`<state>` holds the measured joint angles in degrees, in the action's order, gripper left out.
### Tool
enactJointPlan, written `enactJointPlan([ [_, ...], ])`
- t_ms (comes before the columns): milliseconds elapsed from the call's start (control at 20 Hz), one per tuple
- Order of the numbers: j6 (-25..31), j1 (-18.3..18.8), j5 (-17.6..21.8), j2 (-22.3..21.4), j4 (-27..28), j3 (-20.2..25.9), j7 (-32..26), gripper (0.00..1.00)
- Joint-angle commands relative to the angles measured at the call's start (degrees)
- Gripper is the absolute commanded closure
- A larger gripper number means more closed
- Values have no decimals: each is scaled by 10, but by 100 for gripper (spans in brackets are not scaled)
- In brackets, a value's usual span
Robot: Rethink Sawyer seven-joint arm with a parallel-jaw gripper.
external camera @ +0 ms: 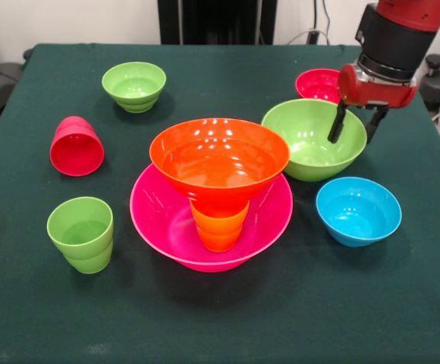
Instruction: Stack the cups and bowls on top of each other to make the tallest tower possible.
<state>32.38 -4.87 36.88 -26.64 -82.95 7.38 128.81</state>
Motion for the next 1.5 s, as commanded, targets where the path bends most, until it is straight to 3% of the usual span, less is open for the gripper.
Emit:
enactJointPlan([
  [50, 14, -16, 43, 41, 31, 4, -40, 0],
  [450, -11, -24, 42, 70, 35, -15, -11, 0],
  [900, -36, -30, 33, 68, 28, -30, 1, 0],
  [950, -40, -26, 28, 67, 26, -27, -4, 100],
  [1500, -30, -20, 23, 56, 17, -23, -18, 100],
])
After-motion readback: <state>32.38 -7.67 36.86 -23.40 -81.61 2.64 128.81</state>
